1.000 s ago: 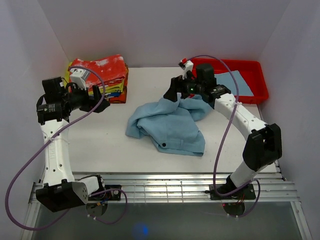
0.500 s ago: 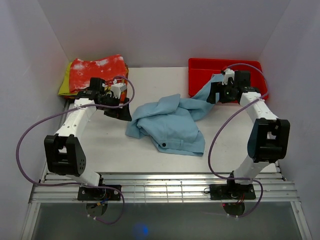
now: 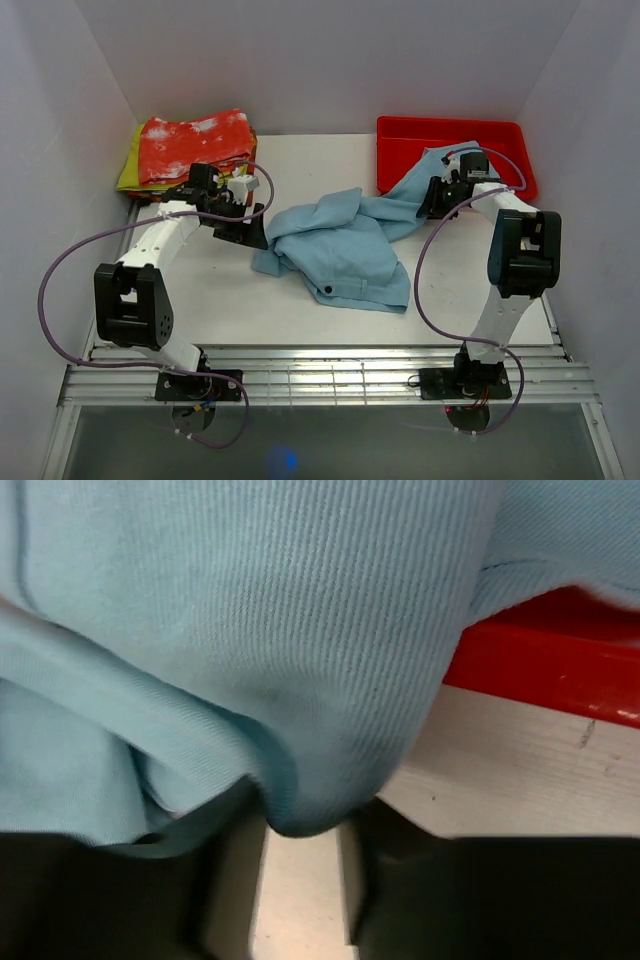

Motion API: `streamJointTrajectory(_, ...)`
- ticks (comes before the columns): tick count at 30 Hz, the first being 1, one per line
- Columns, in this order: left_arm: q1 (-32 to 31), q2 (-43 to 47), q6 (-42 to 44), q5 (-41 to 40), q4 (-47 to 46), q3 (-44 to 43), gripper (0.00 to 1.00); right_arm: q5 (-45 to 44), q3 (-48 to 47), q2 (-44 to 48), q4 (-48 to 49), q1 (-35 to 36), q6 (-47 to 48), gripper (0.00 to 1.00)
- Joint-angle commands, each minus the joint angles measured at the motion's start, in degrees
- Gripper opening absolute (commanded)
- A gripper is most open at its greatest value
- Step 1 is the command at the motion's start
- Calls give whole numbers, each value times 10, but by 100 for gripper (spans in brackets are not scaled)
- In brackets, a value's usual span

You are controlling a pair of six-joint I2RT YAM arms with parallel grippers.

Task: Fold and stack the trousers
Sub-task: Flatten the trousers out

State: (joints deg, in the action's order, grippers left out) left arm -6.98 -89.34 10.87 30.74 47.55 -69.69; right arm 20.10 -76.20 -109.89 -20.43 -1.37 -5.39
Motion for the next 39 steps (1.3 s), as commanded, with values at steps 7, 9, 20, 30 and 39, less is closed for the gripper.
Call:
streamJointTrajectory(7,-1,-7,-24,-13,-47,22,85,104,76,239,123,0,-31,8)
streamJointTrajectory(9,-1,-44,-35,-2,-58,15,85,113,95,276,122,7,-13,8)
streamJointTrajectory(20,-3,-155,-83,84,-119,-46,88,-24,205,538,53,103,95,8)
streamJointTrajectory(30,-35,-157,-100,141,-206,-21,92,-65,271,650,21,122,58,8)
streamJointTrajectory(39,-102,-230,-109,19,-260,-66,66,-140,257,652,-22,125,22,8)
